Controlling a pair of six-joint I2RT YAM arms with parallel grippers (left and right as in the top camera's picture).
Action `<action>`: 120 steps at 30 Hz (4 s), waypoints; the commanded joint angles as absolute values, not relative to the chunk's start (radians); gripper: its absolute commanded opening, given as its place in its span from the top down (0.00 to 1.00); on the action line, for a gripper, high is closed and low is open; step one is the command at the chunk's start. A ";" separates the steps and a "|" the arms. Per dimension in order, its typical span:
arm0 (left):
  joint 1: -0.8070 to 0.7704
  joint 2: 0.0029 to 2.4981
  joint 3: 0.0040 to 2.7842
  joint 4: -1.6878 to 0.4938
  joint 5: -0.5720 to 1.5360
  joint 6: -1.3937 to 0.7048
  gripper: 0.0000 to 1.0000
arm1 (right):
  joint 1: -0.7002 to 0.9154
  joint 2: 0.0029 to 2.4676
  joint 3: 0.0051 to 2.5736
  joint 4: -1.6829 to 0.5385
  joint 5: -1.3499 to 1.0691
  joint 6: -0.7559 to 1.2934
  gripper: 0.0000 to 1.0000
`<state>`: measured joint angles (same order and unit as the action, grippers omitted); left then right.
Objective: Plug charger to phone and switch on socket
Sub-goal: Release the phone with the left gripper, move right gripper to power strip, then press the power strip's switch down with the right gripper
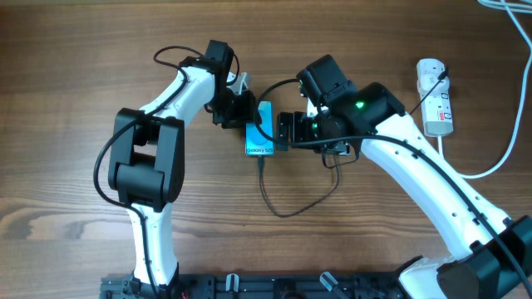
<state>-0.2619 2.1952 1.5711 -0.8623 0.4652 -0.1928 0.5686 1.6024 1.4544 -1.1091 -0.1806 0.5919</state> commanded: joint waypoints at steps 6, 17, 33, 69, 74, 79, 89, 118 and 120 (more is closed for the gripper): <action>-0.241 2.157 1.572 -0.938 0.391 -0.188 0.46 | 0.569 1.580 1.464 -1.119 -0.044 0.601 0.00; -0.115 1.754 1.719 -1.071 0.391 -0.188 0.08 | 0.397 1.580 1.509 -1.119 -0.022 0.496 0.00; -0.104 1.604 1.719 -1.064 0.391 -0.188 0.00 | -0.181 1.651 1.546 -0.826 0.425 0.341 0.00; -0.104 1.604 1.719 -1.064 0.391 -0.188 0.00 | -0.475 2.172 1.546 -0.625 -0.093 -0.017 0.01; -0.104 1.605 1.719 -1.064 0.391 -0.188 0.00 | -0.475 2.172 1.546 -0.610 -0.118 0.004 0.00; -0.104 1.605 1.719 -1.064 0.391 -0.188 0.00 | -0.474 2.172 1.546 -0.609 -0.160 0.003 0.00; -0.105 1.604 1.719 -1.064 0.391 -0.188 0.00 | -0.474 2.172 1.544 -0.625 -0.220 0.004 0.00; -0.104 1.605 1.719 -1.064 0.391 -0.188 0.00 | -0.405 2.172 1.505 -0.637 -0.294 0.000 0.00; -0.104 1.605 1.719 -1.063 0.391 -0.188 0.00 | -0.405 2.172 1.505 -0.644 -0.294 -0.001 0.00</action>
<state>-0.1089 1.5990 1.7206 -1.0634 0.3897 -0.1963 -0.4793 2.1395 1.5284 -0.6048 -0.1387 0.0212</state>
